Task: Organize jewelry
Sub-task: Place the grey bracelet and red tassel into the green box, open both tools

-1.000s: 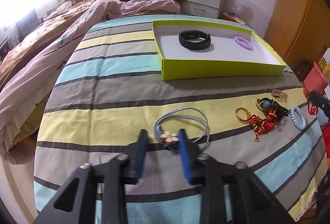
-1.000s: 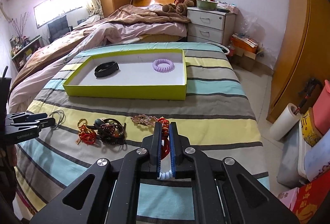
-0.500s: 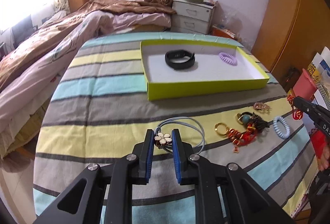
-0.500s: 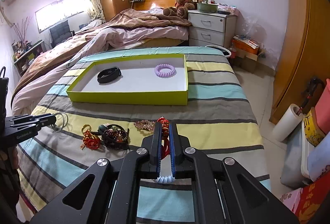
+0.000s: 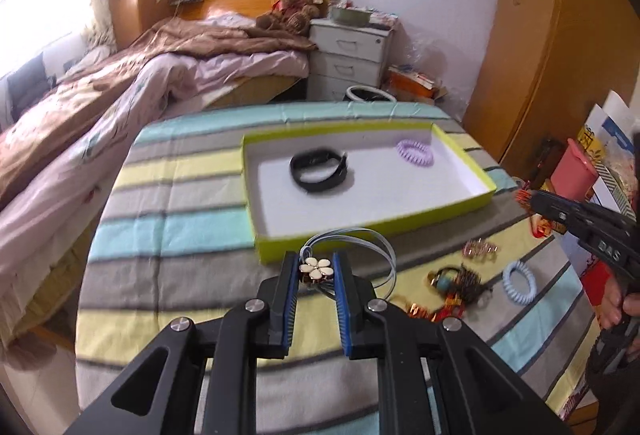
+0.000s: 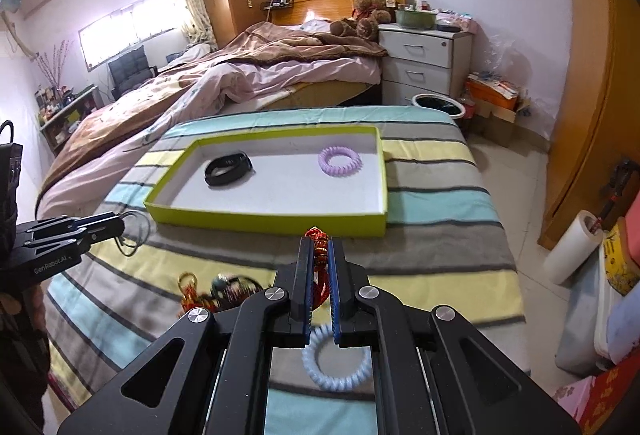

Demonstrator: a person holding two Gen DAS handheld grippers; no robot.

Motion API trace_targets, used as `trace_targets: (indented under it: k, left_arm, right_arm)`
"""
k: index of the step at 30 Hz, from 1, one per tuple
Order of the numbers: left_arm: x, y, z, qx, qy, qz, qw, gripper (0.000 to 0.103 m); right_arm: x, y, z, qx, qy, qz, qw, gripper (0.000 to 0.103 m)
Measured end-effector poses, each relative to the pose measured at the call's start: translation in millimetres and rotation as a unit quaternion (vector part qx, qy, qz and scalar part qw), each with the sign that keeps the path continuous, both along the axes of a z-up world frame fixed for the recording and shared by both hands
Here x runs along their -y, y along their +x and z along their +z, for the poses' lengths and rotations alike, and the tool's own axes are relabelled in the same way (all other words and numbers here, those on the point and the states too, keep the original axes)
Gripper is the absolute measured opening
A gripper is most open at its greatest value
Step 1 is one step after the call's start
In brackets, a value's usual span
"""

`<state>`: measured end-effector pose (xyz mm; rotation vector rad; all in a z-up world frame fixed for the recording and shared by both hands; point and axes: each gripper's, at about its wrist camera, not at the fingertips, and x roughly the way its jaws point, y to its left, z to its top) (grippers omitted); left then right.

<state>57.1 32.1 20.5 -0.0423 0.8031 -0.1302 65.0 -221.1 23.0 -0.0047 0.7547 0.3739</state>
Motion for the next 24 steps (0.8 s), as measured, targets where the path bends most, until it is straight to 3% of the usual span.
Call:
trace_targets:
  k: [5, 10, 24]
  left_arm:
    - [6, 26, 6, 0.005, 0.001, -0.015, 0.9999, 0.017]
    - [8, 59, 2, -0.005, 0.007, -0.021, 0.9997, 0.017]
    - [0, 111, -40, -0.049, 0.017, -0.014, 0.9986, 0.017]
  right_arm:
    - [-13, 40, 7, -0.017, 0.016, 0.019, 1.0, 0.007]
    - [-33, 80, 4, -0.023, 0.003, 0.036, 0.999, 0.007]
    - [-79, 166, -41, -0.096, 0.003, 0.069, 0.993, 0.007]
